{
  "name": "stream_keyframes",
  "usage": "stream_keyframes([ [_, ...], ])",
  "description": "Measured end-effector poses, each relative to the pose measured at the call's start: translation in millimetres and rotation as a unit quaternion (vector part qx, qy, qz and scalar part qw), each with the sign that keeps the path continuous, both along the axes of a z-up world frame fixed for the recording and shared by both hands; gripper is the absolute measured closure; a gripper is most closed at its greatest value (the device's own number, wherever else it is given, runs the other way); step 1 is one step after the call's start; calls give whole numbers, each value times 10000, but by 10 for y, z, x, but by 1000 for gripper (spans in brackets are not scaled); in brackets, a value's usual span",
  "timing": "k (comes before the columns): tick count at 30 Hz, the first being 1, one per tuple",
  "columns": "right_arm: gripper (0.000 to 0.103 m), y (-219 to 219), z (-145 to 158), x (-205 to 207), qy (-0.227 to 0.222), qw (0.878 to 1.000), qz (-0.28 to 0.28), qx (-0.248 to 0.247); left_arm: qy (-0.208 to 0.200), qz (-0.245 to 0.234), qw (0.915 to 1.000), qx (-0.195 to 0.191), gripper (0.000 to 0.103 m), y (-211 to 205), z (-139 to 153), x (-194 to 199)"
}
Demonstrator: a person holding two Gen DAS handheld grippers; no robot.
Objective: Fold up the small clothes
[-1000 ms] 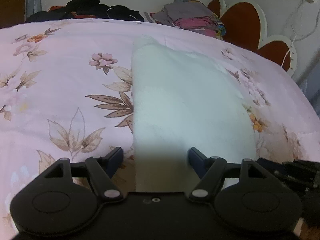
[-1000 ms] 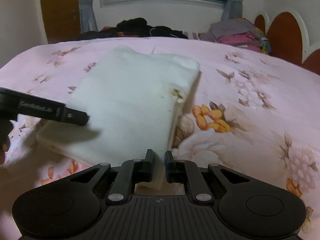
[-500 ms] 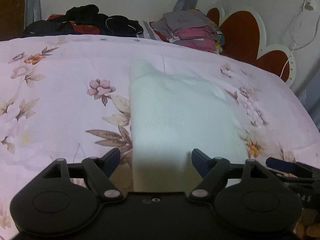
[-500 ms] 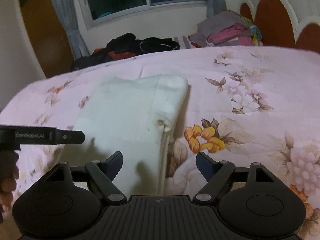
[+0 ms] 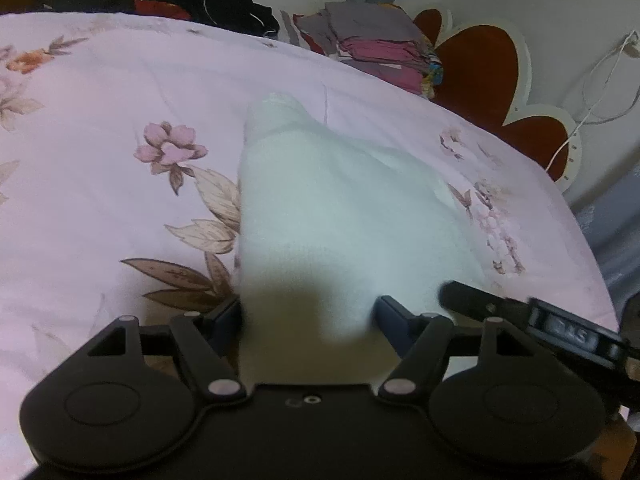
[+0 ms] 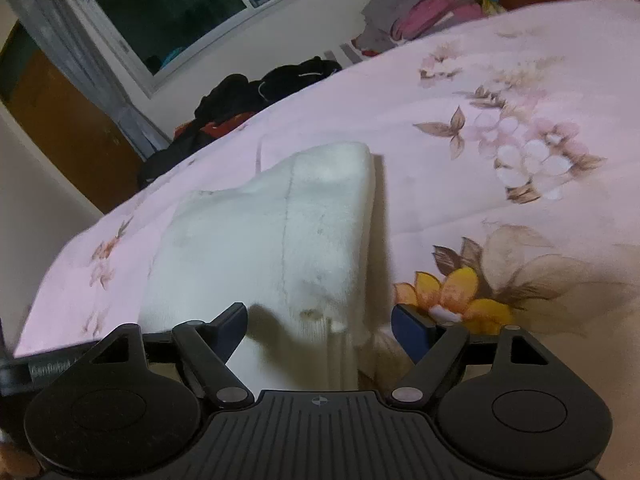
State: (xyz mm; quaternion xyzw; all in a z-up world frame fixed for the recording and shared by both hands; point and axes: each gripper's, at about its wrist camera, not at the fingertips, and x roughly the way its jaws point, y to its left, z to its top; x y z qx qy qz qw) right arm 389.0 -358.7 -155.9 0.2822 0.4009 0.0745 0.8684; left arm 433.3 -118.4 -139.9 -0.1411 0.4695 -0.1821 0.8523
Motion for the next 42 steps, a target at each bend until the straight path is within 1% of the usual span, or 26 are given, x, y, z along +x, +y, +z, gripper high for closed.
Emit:
stream_keyframes([
  [2, 37, -19, -33, 71, -13, 9998, 2, 180, -7, 10, 10000, -72, 32, -4, -18, 19],
  [4, 43, -8, -57, 122, 2, 9995, 18, 308, 7, 27, 9999, -123, 37, -10, -18, 27],
  [5, 45, 0, -60, 146, 0, 9995, 41, 322, 23, 32, 9999, -157, 41, -2, -19, 28],
  [6, 51, -3, -59, 160, 4, 9994, 72, 331, 52, 41, 9998, -207, 46, 7, -16, 32],
  [8, 61, -32, -50, 167, 32, 9987, 146, 490, 92, 44, 9995, -314, 53, 45, -2, 36],
  [10, 62, -49, -50, 176, 0, 9988, 227, 431, 81, 28, 9993, -360, 54, 58, 1, 34],
  [14, 61, -112, -145, 204, -5, 9968, -19, 803, 135, 62, 9991, -405, 54, 68, -50, 75],
  [16, 61, -85, -119, 212, 7, 9972, -16, 743, 124, 81, 9993, -357, 54, 42, -29, 79],
  [17, 62, -82, -104, 212, 41, 9972, -22, 752, 121, 92, 9992, -367, 59, 33, -18, 69],
  [18, 68, -88, -86, 206, 69, 9966, 2, 818, 92, 84, 9992, -392, 62, 30, 2, 56],
  [21, 70, -75, -32, 193, -22, 9975, 75, 697, -16, 18, 9994, -356, 64, 21, 11, 35],
  [23, 70, -76, -71, 193, 4, 9972, -2, 747, -13, 51, 9993, -359, 66, 13, 10, 49],
  [24, 71, -63, -50, 184, 7, 9972, -47, 745, -47, 59, 9994, -350, 68, 9, 34, 37],
  [27, 72, 44, 119, 120, -271, 9980, 50, 574, -163, 73, 9993, -325, 70, 13, 122, -6],
  [32, 72, 144, 351, 77, -546, 9967, 228, 554, -404, 93, 9986, -314, 70, 74, 352, -84],
  [36, 72, 353, 522, 76, -716, 9944, 394, 669, -564, 207, 9980, -216, 70, 281, 566, -186],
  [39, 72, 620, 640, 73, -805, 9921, 583, 767, -673, 347, 9971, -85, 70, 532, 709, -285],
  [42, 72, 987, 744, 65, -874, 9893, 785, 863, -755, 495, 9959, 41, 70, 849, 838, -371],
])
